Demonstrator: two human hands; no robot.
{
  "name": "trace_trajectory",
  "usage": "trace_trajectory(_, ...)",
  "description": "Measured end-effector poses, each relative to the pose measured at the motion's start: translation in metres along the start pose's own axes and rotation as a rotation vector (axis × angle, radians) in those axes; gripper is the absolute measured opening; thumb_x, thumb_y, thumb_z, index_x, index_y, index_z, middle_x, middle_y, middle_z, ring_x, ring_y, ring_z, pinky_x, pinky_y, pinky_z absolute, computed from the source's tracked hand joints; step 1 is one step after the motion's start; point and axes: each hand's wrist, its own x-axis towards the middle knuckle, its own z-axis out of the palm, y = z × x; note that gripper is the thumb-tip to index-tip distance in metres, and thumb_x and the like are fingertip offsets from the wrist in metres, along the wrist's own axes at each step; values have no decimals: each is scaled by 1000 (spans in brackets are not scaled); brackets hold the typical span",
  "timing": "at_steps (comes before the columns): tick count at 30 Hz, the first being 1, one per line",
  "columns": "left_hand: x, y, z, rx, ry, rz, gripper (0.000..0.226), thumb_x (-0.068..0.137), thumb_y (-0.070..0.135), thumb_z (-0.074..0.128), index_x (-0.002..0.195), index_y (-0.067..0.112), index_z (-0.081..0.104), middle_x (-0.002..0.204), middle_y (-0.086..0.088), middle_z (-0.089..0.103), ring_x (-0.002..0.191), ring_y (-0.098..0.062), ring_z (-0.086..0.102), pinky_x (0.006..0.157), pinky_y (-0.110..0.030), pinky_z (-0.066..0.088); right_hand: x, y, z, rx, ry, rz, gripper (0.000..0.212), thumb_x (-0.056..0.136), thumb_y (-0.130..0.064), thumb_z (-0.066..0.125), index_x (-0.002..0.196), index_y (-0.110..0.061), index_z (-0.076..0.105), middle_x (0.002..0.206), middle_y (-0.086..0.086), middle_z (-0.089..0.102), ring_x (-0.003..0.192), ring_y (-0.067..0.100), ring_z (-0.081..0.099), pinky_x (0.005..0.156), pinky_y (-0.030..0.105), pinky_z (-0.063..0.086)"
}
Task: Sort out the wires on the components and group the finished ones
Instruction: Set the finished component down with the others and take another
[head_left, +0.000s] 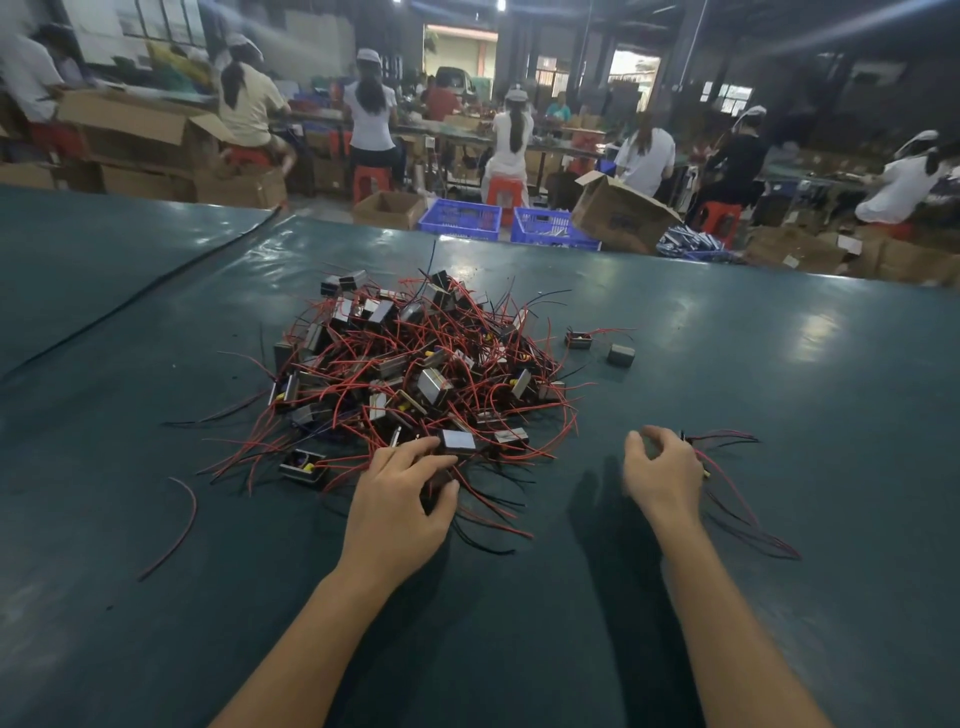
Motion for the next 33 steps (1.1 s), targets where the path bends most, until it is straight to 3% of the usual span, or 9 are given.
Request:
trace_trajectory(6, -1, -1, 4, 55, -104, 6, 52, 87, 36, 66, 138, 28, 53, 147, 14, 44, 128, -15, 41, 106, -45, 36, -56, -43, 21, 173, 25, -543, 9, 87, -11, 68, 96, -12, 70, 88, -3, 63, 85, 20, 60, 75, 19, 44)
trace_trajectory(10, -1, -3, 3, 19, -129, -11, 62, 84, 25, 69, 141, 30, 46, 141, 15, 50, 126, -14, 42, 102, -41, 33, -86, -65, 44, -77, -219, -868, 28, 82, -7, 64, 109, -14, 70, 104, -1, 66, 98, 19, 55, 85, 31, 45)
trace_trajectory(12, 0, -4, 1, -50, -124, -38, 66, 83, 15, 64, 143, 30, 41, 136, 15, 54, 127, -15, 42, 103, -39, 32, -91, -68, 54, -228, -365, -857, 51, 83, -11, 59, 134, -20, 56, 131, -5, 57, 120, 20, 44, 102, 35, 37)
trace_trajectory(15, -1, -5, 1, -168, -97, -35, 71, 85, 7, 59, 147, 28, 31, 133, 42, 38, 130, -11, 42, 110, -40, 33, -92, -68, 65, -322, -416, -802, 63, 88, -12, 56, 147, -25, 39, 147, -9, 43, 132, 17, 33, 111, 34, 26)
trace_trajectory(20, -2, 1, -1, -355, 122, -38, 52, 89, 10, 63, 129, 35, 42, 96, 16, 63, 87, -5, 63, 78, -26, 54, -89, -62, 64, -290, -248, -833, 46, 93, -21, 57, 139, -19, 52, 126, -1, 55, 116, 23, 46, 100, 35, 37)
trace_trajectory(23, -1, 5, -3, -427, 179, 29, 17, 91, 24, 59, 103, 35, 52, 78, 10, 61, 64, -9, 59, 57, -14, 45, -88, -58, 51, -15, -121, -756, 36, 92, -23, 65, 125, -10, 63, 110, 1, 59, 101, 19, 51, 90, 32, 45)
trace_trajectory(25, -1, 8, -2, -479, 122, 43, 4, 93, 33, 54, 91, 32, 57, 70, 6, 60, 55, -11, 56, 50, -19, 43, -87, -56, 41, 216, -63, -682, 31, 90, -18, 68, 119, -8, 64, 106, -1, 58, 95, 16, 56, 85, 28, 50)
trace_trajectory(29, -6, 14, 2, -515, -3, 74, 33, 95, 42, 46, 75, 22, 62, 59, -5, 57, 49, -22, 52, 47, -40, 43, -94, -57, 24, 617, -92, -402, 29, 92, -14, 65, 116, -29, 56, 95, -6, 61, 84, 11, 64, 71, 22, 54)
trace_trajectory(33, -7, 15, 8, -411, -115, 58, 15, 95, 28, 58, 83, 29, 66, 70, 13, 62, 61, -6, 58, 56, -18, 43, -100, -47, 22, 487, -173, -390, 30, 92, -16, 65, 117, -32, 57, 104, -7, 60, 86, 6, 63, 69, 18, 54)
